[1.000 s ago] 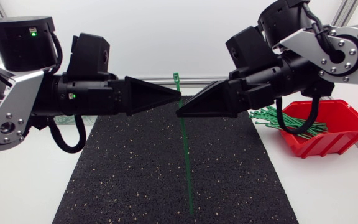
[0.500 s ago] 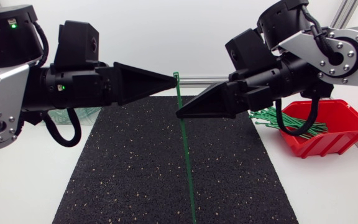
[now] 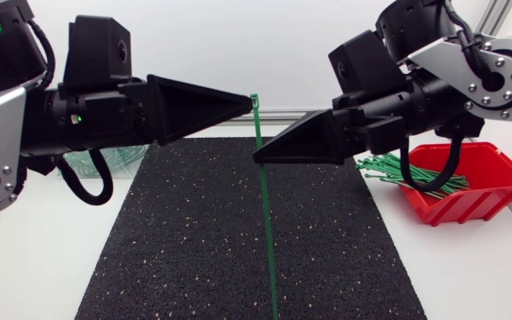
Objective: Take a green cable tie from the red box, thread the tail through the head to close it, then place it in the transparent bin on the left.
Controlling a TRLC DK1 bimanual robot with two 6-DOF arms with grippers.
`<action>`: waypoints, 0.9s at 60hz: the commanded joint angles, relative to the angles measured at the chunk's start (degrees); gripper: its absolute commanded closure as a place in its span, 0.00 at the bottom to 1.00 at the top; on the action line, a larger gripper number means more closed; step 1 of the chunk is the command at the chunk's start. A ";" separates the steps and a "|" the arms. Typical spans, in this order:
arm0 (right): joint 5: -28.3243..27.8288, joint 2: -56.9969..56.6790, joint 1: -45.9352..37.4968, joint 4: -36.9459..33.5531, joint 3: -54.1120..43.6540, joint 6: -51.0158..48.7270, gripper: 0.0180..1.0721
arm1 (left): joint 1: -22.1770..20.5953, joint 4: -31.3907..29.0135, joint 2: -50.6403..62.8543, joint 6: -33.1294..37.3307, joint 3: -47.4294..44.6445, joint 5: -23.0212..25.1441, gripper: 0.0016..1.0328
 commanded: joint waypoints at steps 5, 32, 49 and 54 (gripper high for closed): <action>-1.36 -1.94 -1.44 1.04 -1.03 1.37 0.95 | 0.02 1.47 0.85 -1.09 -1.07 0.31 0.60; -1.10 -1.67 0.85 5.00 -0.68 4.89 0.95 | -2.26 1.56 1.37 -1.09 -0.19 -1.19 0.60; -0.57 -0.88 1.55 5.00 -0.77 4.80 0.95 | -2.61 1.65 1.55 -1.09 -0.28 -2.16 0.60; -0.48 -0.88 1.46 5.08 -0.86 4.80 0.95 | -2.61 1.65 1.55 -1.09 -0.36 -2.24 0.61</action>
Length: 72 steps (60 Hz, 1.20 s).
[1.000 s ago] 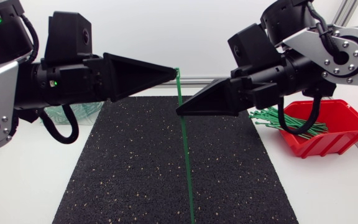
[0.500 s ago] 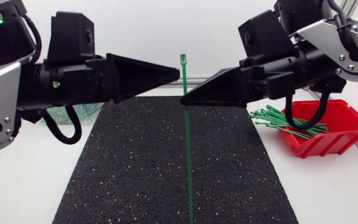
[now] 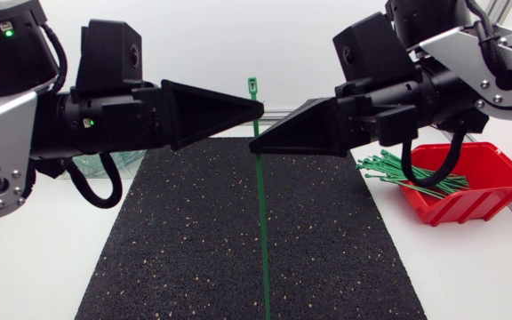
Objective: Take a green cable tie from the red box, thread the tail through the head to close it, then place it in the transparent bin on the left.
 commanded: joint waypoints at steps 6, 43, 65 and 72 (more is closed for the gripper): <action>0.15 0.69 0.08 0.80 -0.86 1.48 0.95 | -0.34 1.23 0.50 -1.09 -0.54 -0.25 0.69; 0.33 1.75 -0.44 1.06 -1.38 1.39 0.95 | 0.10 1.23 -0.47 -1.27 -0.80 -0.43 0.86; 0.50 1.39 -1.23 1.06 -1.65 1.39 0.95 | 0.45 1.32 -0.91 -1.44 -1.07 -0.69 0.95; 0.59 1.31 -1.23 1.06 -1.65 1.39 0.95 | 0.45 1.23 -0.82 -1.71 -1.07 -0.69 0.96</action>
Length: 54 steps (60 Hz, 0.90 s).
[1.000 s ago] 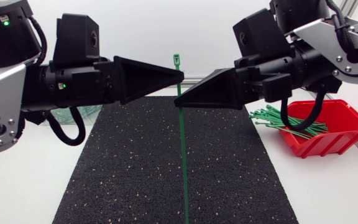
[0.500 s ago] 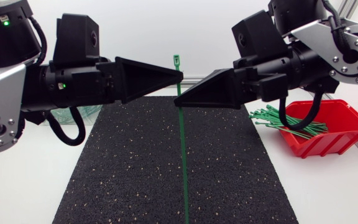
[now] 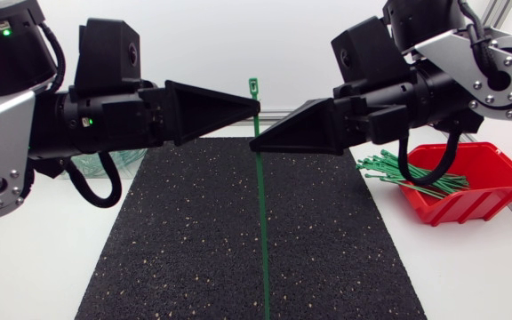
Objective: Take a green cable tie from the red box, thread the tail through the head to close it, then place it in the transparent bin on the left.
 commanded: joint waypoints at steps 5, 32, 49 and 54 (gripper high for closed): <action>0.33 0.45 -0.29 0.65 -1.74 1.37 0.95 | 0.39 1.06 -0.58 -1.86 -0.98 -0.19 0.96; 6.13 -0.42 -1.52 -0.05 -0.77 1.10 0.65 | 1.79 -7.12 0.12 2.18 2.71 -0.28 0.96; 26.43 0.54 1.46 -11.04 3.54 -9.71 0.54 | 5.66 -21.80 4.69 11.23 8.25 -2.48 0.97; 32.23 1.07 2.87 -14.12 4.86 -12.87 0.51 | 7.50 -23.99 6.45 11.76 9.48 -2.39 0.97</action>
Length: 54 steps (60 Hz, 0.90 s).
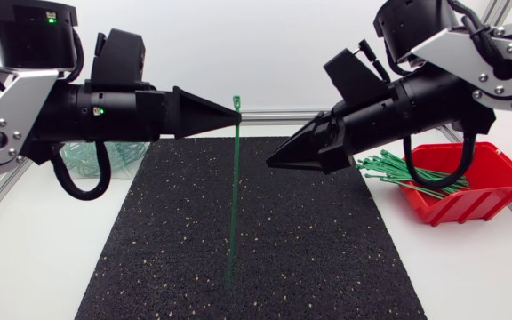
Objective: Take a green cable tie from the red box, thread the tail through the head to close it, then place it in the transparent bin on the left.
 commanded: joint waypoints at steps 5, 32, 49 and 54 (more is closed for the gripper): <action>7.95 0.83 2.29 -2.71 2.23 -6.99 0.51 | 4.41 -6.23 4.96 3.68 5.01 0.19 0.97; 24.21 2.23 10.02 5.99 -5.33 -24.74 0.15 | 10.48 -11.59 17.00 10.45 8.53 15.92 0.97; 36.16 6.37 16.52 21.28 -10.69 -36.96 0.10 | 14.26 -11.76 23.86 10.80 9.32 24.10 0.97; 38.27 7.95 18.90 24.62 -11.30 -40.65 0.10 | 14.61 -12.73 26.40 10.71 10.55 26.38 0.97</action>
